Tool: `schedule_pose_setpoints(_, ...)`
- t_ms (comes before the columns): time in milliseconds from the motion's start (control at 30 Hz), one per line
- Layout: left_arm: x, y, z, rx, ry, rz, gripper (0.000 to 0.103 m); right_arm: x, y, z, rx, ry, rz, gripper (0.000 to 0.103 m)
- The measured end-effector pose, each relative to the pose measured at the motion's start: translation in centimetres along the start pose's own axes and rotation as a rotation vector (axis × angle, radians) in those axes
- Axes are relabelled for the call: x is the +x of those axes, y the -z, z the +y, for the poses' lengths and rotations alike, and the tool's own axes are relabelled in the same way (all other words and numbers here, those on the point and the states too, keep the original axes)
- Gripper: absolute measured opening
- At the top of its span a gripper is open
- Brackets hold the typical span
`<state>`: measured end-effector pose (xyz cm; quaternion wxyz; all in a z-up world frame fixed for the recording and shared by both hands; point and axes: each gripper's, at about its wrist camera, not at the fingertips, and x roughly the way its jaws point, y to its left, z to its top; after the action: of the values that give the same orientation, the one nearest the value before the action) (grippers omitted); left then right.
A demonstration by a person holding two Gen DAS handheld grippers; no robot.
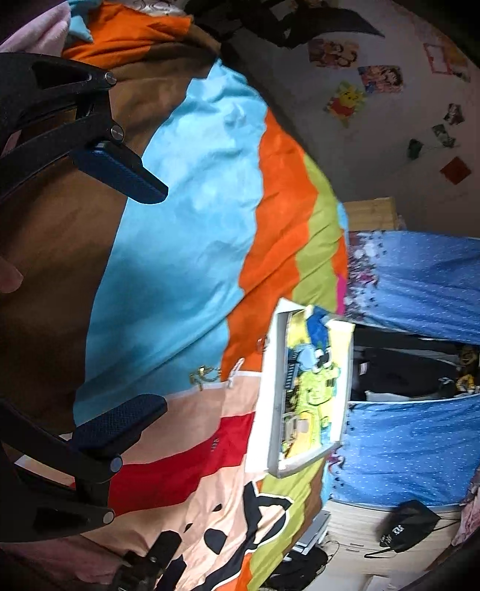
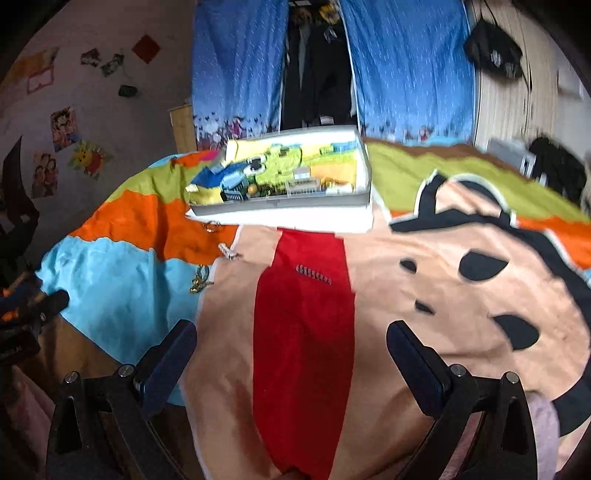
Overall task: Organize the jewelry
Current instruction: 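Withdraw both tools from the tray back over the bed, then grasp the gold chain with the left tool while the right tool grasps the black hairpin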
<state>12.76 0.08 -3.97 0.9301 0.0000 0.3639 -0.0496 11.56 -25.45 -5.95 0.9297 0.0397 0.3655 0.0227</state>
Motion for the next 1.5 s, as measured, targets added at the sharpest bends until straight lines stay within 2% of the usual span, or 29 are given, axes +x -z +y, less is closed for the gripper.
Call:
schedule_pose_setpoints(200,2.2,-1.5,-0.8,0.04,0.062,0.033,0.101,1.6,-1.4,-2.7,0.114,-0.061,0.065,0.103)
schedule_pose_setpoints(333,4.8,-2.7,-1.6,0.075,0.122,0.061,0.101,3.3,-3.2,-4.1,0.116,-0.072,0.087,0.103)
schedule_pose_setpoints(500,8.2,-3.4,-2.5,0.109,0.157,0.108,0.101,6.7,-5.3,-6.0,0.103,-0.028,0.13,0.103)
schedule_pose_setpoints(667,10.9,-4.1,-3.1,0.126,0.202,0.116,0.101,10.9,-5.6,-7.7,0.169,-0.08,0.185,0.103)
schedule_pose_setpoints(800,12.6,-4.6,-3.7,0.136,0.254,0.13,0.101,13.5,-6.1,-7.4,0.114,-0.086,0.206,0.103)
schedule_pose_setpoints(867,12.8,-4.8,-4.2,0.162,0.258,0.108,0.094,14.4,-6.4,-7.1,0.091,-0.111,0.208,0.102)
schedule_pose_setpoints(933,13.3,-4.9,-4.7,0.179,0.27,0.1,0.077,15.6,-6.6,-6.8,0.07,-0.129,0.221,0.093)
schedule_pose_setpoints(1000,14.2,-4.9,-5.1,0.175,0.294,0.124,0.068,16.5,-6.8,-6.6,0.044,-0.116,0.23,0.079)
schedule_pose_setpoints(1067,15.2,-4.9,-5.3,0.167,0.306,0.153,0.063,17.7,-6.9,-6.4,0.016,-0.103,0.243,0.072)
schedule_pose_setpoints(1200,17.4,-4.5,-5.1,0.139,0.295,0.235,0.049,19.1,-6.9,-6.0,-0.017,-0.103,0.258,0.063)
schedule_pose_setpoints(1333,18.0,-4.4,-4.6,0.105,0.309,0.281,0.047,20.0,-6.5,-5.7,-0.037,-0.125,0.298,0.058)
schedule_pose_setpoints(1500,18.2,-4.3,-4.2,0.07,0.321,0.294,0.047,21.0,-5.8,-5.1,-0.063,-0.147,0.341,0.056)
